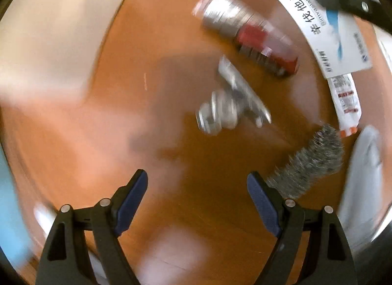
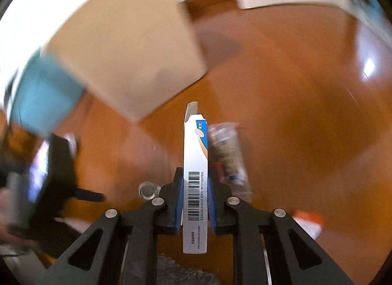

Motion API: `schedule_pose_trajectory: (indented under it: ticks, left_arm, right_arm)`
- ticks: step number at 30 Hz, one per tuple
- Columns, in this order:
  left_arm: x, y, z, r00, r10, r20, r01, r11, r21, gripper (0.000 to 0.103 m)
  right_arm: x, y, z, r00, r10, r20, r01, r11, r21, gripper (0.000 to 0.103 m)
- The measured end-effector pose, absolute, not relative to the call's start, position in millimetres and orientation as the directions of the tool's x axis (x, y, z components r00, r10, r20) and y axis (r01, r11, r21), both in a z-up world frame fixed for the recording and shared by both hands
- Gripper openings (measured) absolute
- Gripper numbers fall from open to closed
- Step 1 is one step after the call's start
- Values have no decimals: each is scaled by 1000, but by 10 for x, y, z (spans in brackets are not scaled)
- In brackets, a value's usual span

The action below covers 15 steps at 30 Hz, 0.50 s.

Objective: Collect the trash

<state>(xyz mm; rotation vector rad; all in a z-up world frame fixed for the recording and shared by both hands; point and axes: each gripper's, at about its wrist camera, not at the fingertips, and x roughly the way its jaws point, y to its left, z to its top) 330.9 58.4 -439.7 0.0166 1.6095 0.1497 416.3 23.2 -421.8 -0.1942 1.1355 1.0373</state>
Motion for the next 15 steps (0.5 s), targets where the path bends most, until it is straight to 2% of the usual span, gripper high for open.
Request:
schedule_pose_trajectory:
  ticks: [5, 10, 11, 12, 13, 15]
  left_arm:
    - [3661, 431, -4460, -51, 117, -992, 290, 952, 97, 83]
    - [3797, 314, -4734, -145, 98, -985, 398, 917, 33, 82]
    - [3811, 306, -4781, -154, 95, -983, 399, 916, 26, 77]
    - [3818, 301, -4831, -163, 94, -982, 400, 916, 21, 49]
    - [3828, 288, -4897, -178, 105, -978, 399, 917, 26, 30]
    - [3833, 286, -4937, -171, 120, -978, 397, 917, 43, 29]
  right_arm:
    - [4415, -200, -4116, 76, 626, -776, -619, 640, 455, 17]
    - [4447, -298, -4133, 84, 638, -765, -575, 658, 486, 18]
    - [4450, -296, -4137, 84, 641, -763, -572, 658, 490, 18]
    - [4453, -298, -4141, 79, 645, -760, -565, 657, 499, 18]
    - [4451, -340, -4141, 77, 647, -758, -561, 657, 504, 18]
    - [4419, -377, -4173, 78, 648, -757, -554, 660, 508, 18]
